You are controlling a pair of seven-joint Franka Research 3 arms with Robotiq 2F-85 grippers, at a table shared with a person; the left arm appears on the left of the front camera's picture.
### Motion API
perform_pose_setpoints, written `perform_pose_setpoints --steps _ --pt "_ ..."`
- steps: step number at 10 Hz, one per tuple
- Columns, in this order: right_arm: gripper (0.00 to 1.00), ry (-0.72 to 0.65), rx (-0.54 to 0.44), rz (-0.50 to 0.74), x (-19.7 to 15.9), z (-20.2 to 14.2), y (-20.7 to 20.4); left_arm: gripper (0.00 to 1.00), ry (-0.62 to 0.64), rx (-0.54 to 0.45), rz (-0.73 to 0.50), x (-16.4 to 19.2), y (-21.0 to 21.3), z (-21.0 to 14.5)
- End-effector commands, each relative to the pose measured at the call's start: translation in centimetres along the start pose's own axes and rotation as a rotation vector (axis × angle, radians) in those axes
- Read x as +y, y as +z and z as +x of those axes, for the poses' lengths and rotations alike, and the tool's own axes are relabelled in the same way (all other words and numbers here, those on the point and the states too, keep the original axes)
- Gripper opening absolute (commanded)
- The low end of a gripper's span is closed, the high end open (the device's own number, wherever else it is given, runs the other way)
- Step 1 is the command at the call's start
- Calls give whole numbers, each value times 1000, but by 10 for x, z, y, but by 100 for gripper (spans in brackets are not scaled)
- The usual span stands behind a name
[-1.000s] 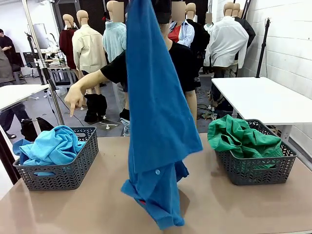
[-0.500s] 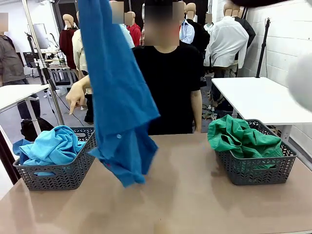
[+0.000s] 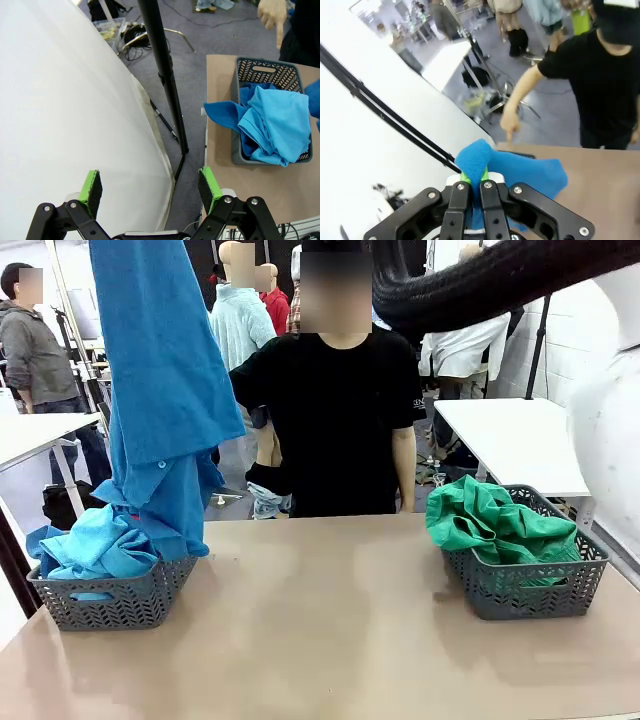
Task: Sort the tops and bottoms.
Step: Sort the clothes according to human instructions.
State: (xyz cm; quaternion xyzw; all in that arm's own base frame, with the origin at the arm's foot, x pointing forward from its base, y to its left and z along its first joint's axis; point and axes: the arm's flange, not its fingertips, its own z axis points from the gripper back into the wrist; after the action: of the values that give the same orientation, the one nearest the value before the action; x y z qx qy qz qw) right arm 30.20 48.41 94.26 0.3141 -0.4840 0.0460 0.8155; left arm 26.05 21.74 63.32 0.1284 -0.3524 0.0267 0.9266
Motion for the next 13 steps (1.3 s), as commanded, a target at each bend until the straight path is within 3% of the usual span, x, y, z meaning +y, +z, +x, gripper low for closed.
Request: perform_pose_setpoints --steps 1,2,10,12,13 --pt "0 -24 60 -11 272 225 -100 100 -12 -5 -11 1 -1 -2" --pt "0 0 0 0 0 0 0 100 -12 -5 -11 1 -1 -2" --pt "0 -9 -9 -18 -1 -1 -4 100 -12 -5 -11 1 -1 -2" --pt "0 -173 62 154 40 53 -59 100 -12 -5 -11 1 -1 -2" --pt "0 -246 -33 167 64 79 -94 100 -12 -5 -11 1 -1 -2"
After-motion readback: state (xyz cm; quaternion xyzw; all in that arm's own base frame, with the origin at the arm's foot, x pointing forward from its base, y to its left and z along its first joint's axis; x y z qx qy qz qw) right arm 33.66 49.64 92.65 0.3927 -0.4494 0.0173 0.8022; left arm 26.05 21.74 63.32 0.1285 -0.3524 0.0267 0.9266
